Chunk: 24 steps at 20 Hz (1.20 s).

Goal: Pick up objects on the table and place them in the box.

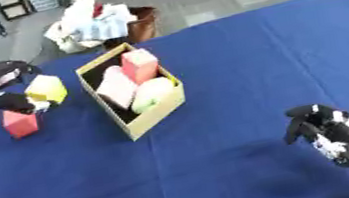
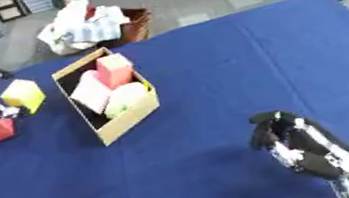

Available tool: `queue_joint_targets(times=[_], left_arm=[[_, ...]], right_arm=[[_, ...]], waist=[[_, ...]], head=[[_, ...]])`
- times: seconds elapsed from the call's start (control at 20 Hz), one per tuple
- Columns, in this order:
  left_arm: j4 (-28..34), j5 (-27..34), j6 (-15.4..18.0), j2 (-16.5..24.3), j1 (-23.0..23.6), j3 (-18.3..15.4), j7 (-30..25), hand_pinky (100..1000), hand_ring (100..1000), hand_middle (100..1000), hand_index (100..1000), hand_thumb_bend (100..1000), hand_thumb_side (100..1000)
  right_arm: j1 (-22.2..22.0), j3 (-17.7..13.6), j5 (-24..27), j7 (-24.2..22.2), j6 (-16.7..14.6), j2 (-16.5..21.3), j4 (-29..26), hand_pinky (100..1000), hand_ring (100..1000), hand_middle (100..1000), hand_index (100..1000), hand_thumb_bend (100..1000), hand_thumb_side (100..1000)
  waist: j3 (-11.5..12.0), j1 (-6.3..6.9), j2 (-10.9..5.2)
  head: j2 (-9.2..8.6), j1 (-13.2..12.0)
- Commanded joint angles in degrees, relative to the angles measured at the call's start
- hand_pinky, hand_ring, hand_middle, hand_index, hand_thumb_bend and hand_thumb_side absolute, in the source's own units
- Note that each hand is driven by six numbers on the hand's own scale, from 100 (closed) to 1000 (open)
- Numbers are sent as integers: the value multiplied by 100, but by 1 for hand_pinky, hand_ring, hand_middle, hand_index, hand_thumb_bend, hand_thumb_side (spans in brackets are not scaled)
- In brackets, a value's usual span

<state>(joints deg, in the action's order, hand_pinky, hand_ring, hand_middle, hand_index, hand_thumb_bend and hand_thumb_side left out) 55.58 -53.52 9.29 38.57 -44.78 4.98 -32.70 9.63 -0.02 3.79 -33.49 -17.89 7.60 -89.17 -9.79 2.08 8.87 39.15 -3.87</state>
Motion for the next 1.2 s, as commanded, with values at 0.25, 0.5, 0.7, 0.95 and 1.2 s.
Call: queue_joint_targets(times=[0.25,0.5,0.7,0.95,1.2], left_arm=[[-138,19,-2,325,6,-201,-34,872,818,859,946,589,689],[-209,-79,28,373,54,-218,-57,884,832,885,956,649,717],[-291,-259,-80,406,83,-281,49,883,831,886,960,655,689],[-582,-514,-301,374,75,-368,337,866,808,850,948,606,557],[-899,-609,-381,273,11,-407,804,853,783,807,920,538,438]], right_arm=[[42,-45,-33,25,-4,113,-55,567,578,539,780,100,429],[43,-46,-36,27,-6,115,-51,567,578,539,780,100,430],[43,-44,-39,22,-6,115,-50,567,578,539,780,100,430],[44,-44,-40,24,-6,113,-46,567,578,539,780,100,430],[45,-35,-40,15,-10,109,-40,567,578,539,780,100,430]], waist=[[20,-5,-95],[20,-4,-89],[17,0,-87],[14,-4,-88],[12,-19,-75]], head=[[-50,38],[-49,50],[-55,64],[-55,77],[-51,84]])
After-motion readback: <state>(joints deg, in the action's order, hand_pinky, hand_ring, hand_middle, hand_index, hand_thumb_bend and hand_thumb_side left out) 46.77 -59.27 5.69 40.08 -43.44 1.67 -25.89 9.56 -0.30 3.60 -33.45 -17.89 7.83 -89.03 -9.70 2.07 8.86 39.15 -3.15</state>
